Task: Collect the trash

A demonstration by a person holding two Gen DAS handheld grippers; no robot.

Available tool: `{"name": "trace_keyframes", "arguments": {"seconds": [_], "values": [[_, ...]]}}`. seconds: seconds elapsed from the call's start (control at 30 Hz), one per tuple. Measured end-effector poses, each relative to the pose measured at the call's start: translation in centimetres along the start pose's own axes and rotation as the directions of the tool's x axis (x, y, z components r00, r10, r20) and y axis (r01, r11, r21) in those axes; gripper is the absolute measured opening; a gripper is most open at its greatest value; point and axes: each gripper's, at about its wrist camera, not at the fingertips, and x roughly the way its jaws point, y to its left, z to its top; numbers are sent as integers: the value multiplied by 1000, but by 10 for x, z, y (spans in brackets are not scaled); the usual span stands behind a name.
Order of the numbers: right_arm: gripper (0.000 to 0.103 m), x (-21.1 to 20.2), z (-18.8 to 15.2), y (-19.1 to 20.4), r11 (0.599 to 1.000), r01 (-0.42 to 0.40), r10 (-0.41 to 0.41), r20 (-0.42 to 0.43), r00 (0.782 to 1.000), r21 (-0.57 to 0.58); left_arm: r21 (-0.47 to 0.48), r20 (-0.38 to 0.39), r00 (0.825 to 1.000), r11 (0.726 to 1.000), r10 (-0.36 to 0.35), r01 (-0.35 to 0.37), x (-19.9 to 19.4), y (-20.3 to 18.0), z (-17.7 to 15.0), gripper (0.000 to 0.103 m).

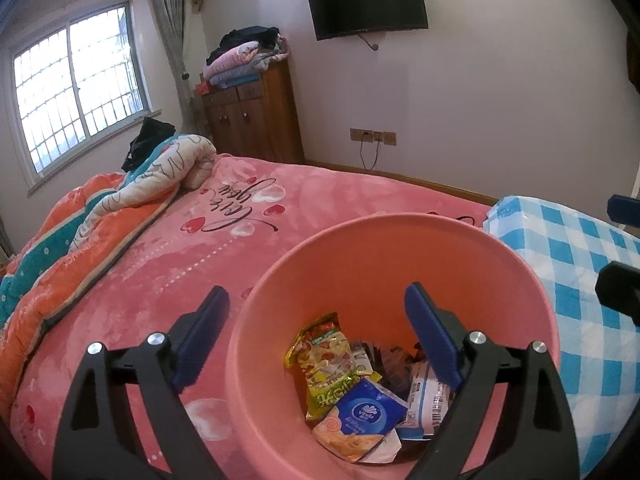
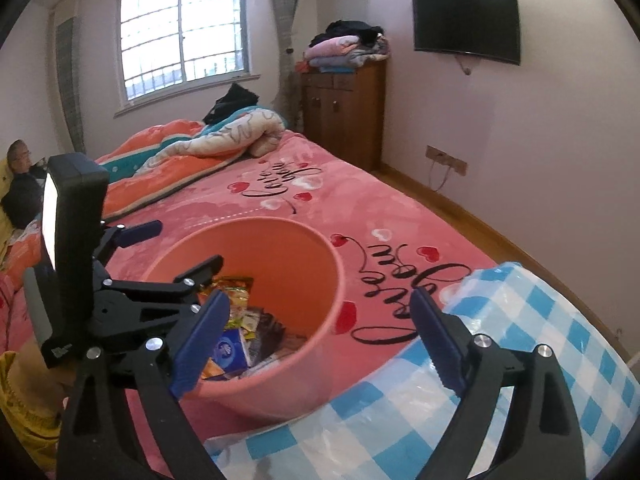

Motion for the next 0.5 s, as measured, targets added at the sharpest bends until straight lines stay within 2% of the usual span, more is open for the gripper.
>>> {"name": "trace_keyframes", "arguments": {"seconds": [0.13, 0.2, 0.5], "values": [[93, -6, -6, -11, 1000, 18, -18, -1, 1000, 19, 6, 11, 1000, 1000, -4, 4, -8, -5, 3, 90], [93, -9, -10, -16, 999, 29, -28, -2, 1000, 30, 9, 22, 1000, 1000, -4, 4, -13, -7, 4, 96], [93, -32, -28, -39, 994, 67, -67, 2, 998, 87, 33, 48, 998, 998, -49, 48, -32, -30, 7, 96]]}}
